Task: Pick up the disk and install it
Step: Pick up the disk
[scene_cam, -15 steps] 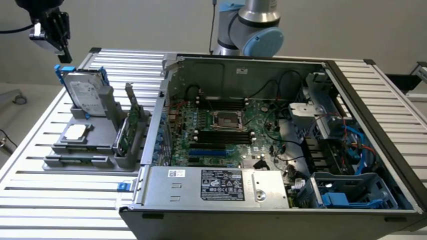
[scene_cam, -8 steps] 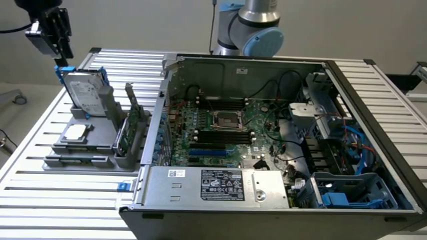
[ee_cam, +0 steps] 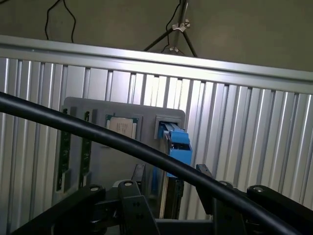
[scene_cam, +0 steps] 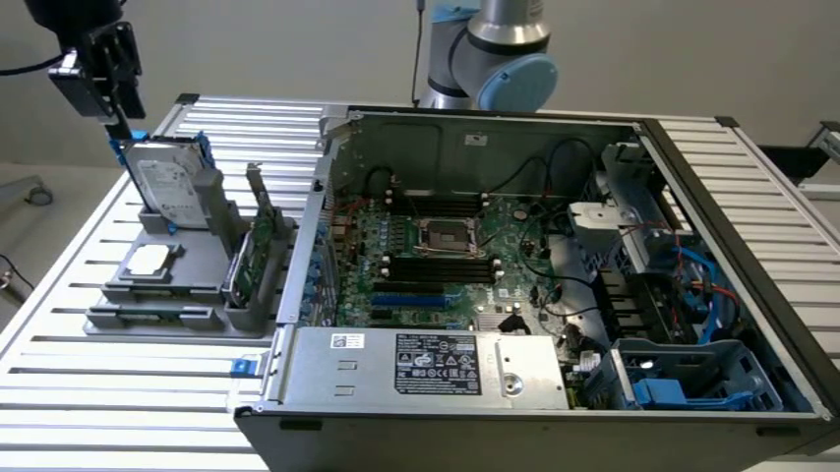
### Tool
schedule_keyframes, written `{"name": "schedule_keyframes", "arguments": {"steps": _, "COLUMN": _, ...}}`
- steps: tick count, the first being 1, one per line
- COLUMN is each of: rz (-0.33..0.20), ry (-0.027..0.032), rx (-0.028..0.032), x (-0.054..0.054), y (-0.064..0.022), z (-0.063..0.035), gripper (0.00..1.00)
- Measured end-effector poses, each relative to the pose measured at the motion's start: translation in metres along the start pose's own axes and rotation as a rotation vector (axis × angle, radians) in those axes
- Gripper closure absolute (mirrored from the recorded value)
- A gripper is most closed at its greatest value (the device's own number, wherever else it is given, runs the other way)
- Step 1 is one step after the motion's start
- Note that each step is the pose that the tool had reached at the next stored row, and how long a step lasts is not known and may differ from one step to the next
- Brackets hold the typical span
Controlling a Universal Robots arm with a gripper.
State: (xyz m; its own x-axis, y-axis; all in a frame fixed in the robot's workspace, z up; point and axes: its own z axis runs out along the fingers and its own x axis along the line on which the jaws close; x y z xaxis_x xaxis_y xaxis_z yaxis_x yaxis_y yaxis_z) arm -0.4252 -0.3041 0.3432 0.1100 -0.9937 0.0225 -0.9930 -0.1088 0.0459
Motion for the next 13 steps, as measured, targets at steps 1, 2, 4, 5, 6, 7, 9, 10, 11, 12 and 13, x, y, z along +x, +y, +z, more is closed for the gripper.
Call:
{"name": "schedule_keyframes", "arguments": {"steps": 1, "rz": 0.000, "ry": 0.0000, "rx": -0.0001, "x": 0.000, "y": 0.0008, "z": 0.0018, "gripper": 0.46}}
{"name": "schedule_keyframes", "arguments": {"steps": 2, "rz": 0.000, "ry": 0.0001, "rx": -0.0001, "x": -0.001, "y": 0.0016, "z": 0.0037, "gripper": 0.46}}
{"name": "schedule_keyframes", "arguments": {"steps": 4, "rz": 0.000, "ry": 0.0000, "rx": 0.0000, "x": -0.001, "y": 0.0033, "z": 0.0074, "gripper": 0.46}}
{"name": "schedule_keyframes", "arguments": {"steps": 5, "rz": 0.000, "ry": 0.0000, "rx": 0.0001, "x": -0.002, "y": 0.0041, "z": 0.0092, "gripper": 0.46}}
{"name": "schedule_keyframes", "arguments": {"steps": 6, "rz": 0.000, "ry": 0.0000, "rx": 0.0001, "x": -0.002, "y": 0.0047, "z": 0.0110, "gripper": 0.46}}
{"name": "schedule_keyframes", "arguments": {"steps": 7, "rz": 0.000, "ry": 0.0000, "rx": 0.0001, "x": -0.003, "y": 0.0050, "z": 0.0128, "gripper": 0.46}}
{"name": "schedule_keyframes", "arguments": {"steps": 9, "rz": 0.000, "ry": -0.0011, "rx": -0.0001, "x": -0.006, "y": 0.0048, "z": 0.0161, "gripper": 0.46}}
{"name": "schedule_keyframes", "arguments": {"steps": 10, "rz": 0.000, "ry": -0.0023, "rx": 0.0002, "x": -0.007, "y": 0.0047, "z": 0.0173, "gripper": 0.46}}
{"name": "schedule_keyframes", "arguments": {"steps": 11, "rz": 0.000, "ry": -0.0039, "rx": 0.0003, "x": -0.008, "y": 0.0045, "z": 0.0185, "gripper": 0.46}}
{"name": "schedule_keyframes", "arguments": {"steps": 12, "rz": 0.000, "ry": -0.0055, "rx": 0.0010, "x": -0.008, "y": 0.0044, "z": 0.0198, "gripper": 0.46}}
{"name": "schedule_keyframes", "arguments": {"steps": 13, "rz": 0.000, "ry": -0.0068, "rx": 0.0010, "x": -0.009, "y": 0.0044, "z": 0.0210, "gripper": 0.46}}
